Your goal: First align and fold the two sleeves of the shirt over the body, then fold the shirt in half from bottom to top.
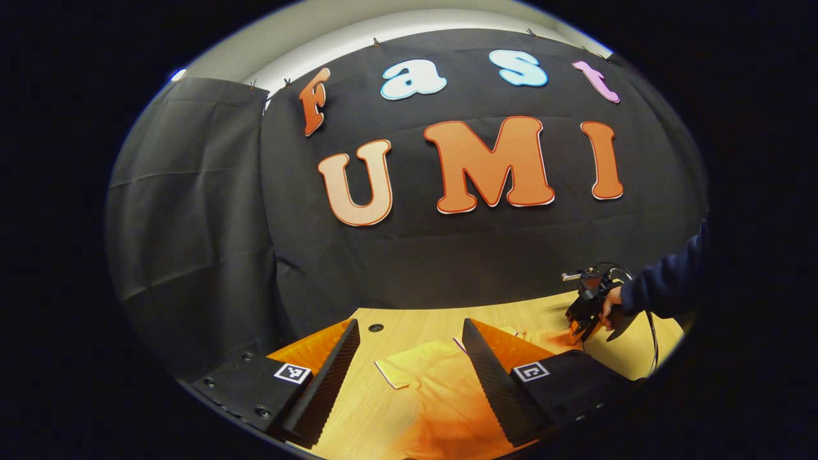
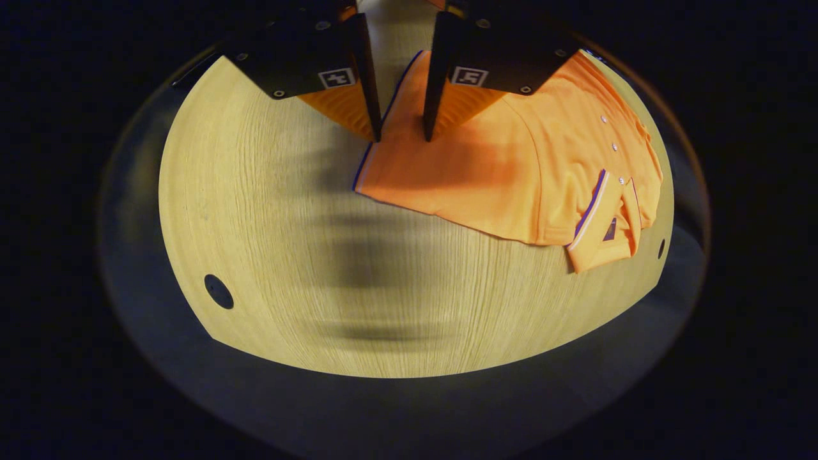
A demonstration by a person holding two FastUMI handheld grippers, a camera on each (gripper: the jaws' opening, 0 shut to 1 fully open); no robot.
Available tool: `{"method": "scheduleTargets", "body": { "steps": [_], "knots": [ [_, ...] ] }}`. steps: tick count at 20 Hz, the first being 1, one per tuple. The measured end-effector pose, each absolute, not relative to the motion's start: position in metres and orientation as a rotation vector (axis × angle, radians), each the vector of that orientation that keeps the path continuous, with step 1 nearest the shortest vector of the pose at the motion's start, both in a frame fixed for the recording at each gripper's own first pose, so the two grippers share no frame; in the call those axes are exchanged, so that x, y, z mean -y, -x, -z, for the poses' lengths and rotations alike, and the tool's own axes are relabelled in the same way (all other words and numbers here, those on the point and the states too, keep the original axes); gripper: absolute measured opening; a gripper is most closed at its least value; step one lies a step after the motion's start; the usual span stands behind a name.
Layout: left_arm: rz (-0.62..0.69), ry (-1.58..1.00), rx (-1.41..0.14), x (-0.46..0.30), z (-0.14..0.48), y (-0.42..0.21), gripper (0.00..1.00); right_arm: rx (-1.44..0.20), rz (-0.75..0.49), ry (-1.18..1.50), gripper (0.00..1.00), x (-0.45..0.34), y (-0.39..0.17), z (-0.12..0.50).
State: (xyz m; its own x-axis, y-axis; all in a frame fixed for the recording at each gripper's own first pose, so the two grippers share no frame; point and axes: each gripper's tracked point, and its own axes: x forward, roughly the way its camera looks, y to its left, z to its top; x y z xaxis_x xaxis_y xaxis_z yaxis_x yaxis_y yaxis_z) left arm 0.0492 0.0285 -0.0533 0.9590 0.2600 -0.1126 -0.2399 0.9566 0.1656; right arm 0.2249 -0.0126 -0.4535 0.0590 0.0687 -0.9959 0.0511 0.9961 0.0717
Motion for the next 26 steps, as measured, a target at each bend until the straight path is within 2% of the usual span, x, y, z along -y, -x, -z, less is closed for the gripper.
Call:
{"method": "scheduleTargets", "body": {
  "steps": [1, 3, 4, 9, 18, 23, 24, 25, 26],
  "knots": [
    [-0.254, -0.141, -0.135, -0.029, 0.054, -0.049, 0.99, -1.514, -0.029, -0.089, 0.20, 0.012, -0.228, 0.453],
    [-0.260, -0.134, -0.140, -0.030, 0.055, -0.050, 0.99, -1.518, -0.039, -0.152, 0.20, 0.008, -0.228, 0.452],
    [-0.265, -0.139, -0.137, -0.031, 0.053, -0.048, 0.99, -1.516, -0.044, -0.198, 0.08, 0.005, -0.229, 0.449],
    [-0.297, -0.132, -0.155, -0.044, 0.057, -0.044, 0.99, -1.435, -0.117, -0.371, 0.07, -0.019, -0.252, 0.412],
    [-0.369, -0.096, -0.241, -0.072, 0.081, -0.044, 1.00, -1.399, -0.247, -0.316, 0.07, -0.073, -0.255, 0.368],
    [-0.353, -0.001, -0.328, -0.084, 0.116, -0.050, 0.99, -1.362, -0.315, -0.312, 0.07, -0.105, -0.258, 0.351],
    [-0.353, 0.026, -0.357, -0.090, 0.125, -0.054, 0.99, -1.371, -0.330, -0.322, 0.10, -0.112, -0.255, 0.348],
    [-0.351, 0.052, -0.379, -0.095, 0.131, -0.056, 0.99, -1.379, -0.351, -0.341, 0.17, -0.115, -0.251, 0.343],
    [-0.346, 0.077, -0.398, -0.102, 0.136, -0.059, 0.99, -1.373, -0.357, -0.351, 0.19, -0.118, -0.249, 0.338]
  ]
}}
